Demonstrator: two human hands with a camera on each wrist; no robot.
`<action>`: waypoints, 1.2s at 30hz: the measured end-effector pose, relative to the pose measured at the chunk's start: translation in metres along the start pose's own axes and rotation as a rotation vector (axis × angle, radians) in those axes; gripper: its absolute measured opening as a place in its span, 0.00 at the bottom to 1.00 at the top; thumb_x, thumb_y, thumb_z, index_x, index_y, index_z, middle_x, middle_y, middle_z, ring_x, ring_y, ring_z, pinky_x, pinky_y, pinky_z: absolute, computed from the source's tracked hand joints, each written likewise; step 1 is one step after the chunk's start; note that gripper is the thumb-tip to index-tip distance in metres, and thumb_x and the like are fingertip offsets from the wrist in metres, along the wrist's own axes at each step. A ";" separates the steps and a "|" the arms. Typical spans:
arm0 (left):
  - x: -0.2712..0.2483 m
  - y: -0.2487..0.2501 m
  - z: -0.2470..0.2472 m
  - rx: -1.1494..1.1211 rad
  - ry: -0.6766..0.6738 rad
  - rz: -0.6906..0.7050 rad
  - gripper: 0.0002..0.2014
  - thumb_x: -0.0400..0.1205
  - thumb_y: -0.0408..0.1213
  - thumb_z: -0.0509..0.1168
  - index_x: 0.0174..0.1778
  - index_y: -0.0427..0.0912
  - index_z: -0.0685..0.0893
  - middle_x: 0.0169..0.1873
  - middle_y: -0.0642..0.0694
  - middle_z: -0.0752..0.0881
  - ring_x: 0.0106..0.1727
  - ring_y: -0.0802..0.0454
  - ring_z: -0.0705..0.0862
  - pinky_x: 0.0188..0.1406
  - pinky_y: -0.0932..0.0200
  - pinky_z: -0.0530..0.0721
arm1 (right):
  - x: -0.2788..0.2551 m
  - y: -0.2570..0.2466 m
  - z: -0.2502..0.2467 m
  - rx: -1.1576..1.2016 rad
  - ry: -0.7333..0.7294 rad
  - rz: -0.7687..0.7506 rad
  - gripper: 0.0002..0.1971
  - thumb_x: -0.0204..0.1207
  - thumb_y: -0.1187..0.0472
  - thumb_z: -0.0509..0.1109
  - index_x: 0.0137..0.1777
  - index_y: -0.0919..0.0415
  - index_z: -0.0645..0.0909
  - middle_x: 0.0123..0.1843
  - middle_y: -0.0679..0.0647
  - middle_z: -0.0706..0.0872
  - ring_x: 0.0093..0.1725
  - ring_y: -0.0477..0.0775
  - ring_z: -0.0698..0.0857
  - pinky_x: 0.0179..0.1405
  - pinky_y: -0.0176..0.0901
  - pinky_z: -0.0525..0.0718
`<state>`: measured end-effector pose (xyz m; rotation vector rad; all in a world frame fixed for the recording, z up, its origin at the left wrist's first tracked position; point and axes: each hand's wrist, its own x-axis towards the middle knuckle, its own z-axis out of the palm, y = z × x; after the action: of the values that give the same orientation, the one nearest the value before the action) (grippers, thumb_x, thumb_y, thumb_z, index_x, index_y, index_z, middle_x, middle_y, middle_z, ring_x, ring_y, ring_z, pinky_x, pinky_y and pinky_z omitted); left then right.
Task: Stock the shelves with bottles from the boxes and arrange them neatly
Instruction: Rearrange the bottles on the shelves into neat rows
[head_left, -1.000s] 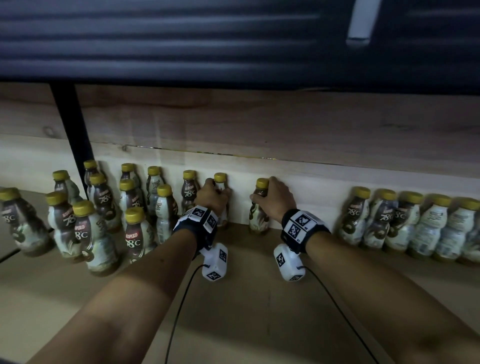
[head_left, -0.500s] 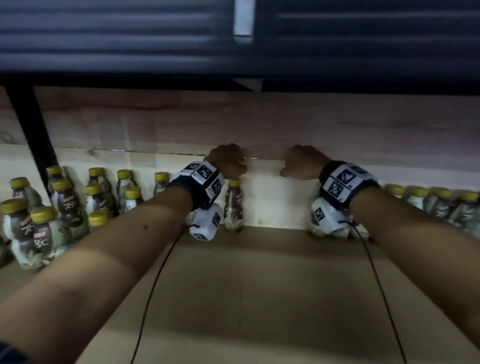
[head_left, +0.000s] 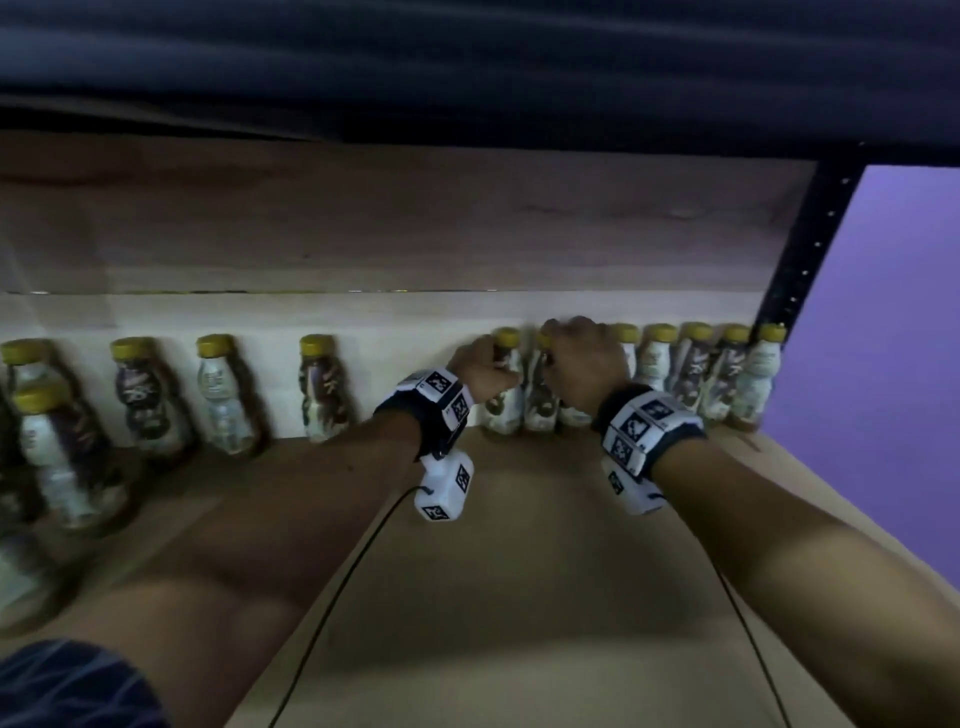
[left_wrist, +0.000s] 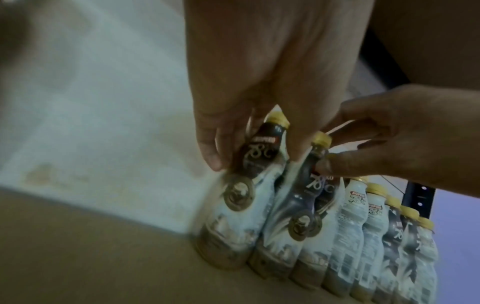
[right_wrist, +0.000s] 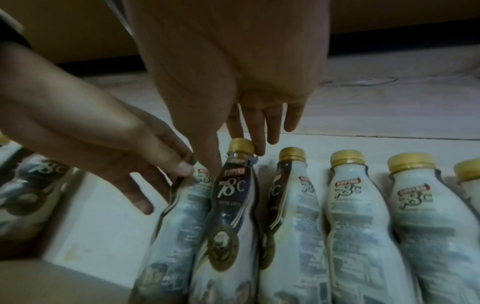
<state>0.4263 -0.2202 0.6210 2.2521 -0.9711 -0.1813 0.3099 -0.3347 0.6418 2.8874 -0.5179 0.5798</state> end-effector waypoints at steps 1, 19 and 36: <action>0.001 -0.001 0.007 -0.062 0.063 -0.017 0.21 0.78 0.42 0.70 0.66 0.41 0.77 0.59 0.42 0.84 0.61 0.41 0.82 0.47 0.60 0.73 | -0.005 -0.002 0.003 0.012 0.038 -0.006 0.21 0.74 0.57 0.68 0.67 0.63 0.75 0.61 0.64 0.83 0.63 0.68 0.79 0.56 0.55 0.76; -0.070 -0.022 0.008 -0.420 0.309 0.067 0.13 0.79 0.34 0.70 0.59 0.40 0.80 0.52 0.39 0.88 0.55 0.38 0.86 0.56 0.44 0.84 | -0.052 -0.062 0.029 1.006 0.228 0.366 0.06 0.75 0.60 0.75 0.51 0.52 0.88 0.47 0.47 0.91 0.49 0.48 0.88 0.52 0.44 0.84; -0.189 -0.187 -0.141 -0.425 0.503 -0.137 0.10 0.75 0.42 0.73 0.45 0.62 0.80 0.48 0.54 0.89 0.54 0.51 0.87 0.59 0.49 0.84 | -0.065 -0.259 -0.014 1.469 0.176 0.377 0.05 0.77 0.69 0.74 0.48 0.61 0.90 0.46 0.55 0.91 0.45 0.48 0.87 0.54 0.47 0.86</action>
<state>0.4545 0.0774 0.5870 1.8379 -0.4580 0.1105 0.3427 -0.0716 0.6083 3.9107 -0.8625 1.9205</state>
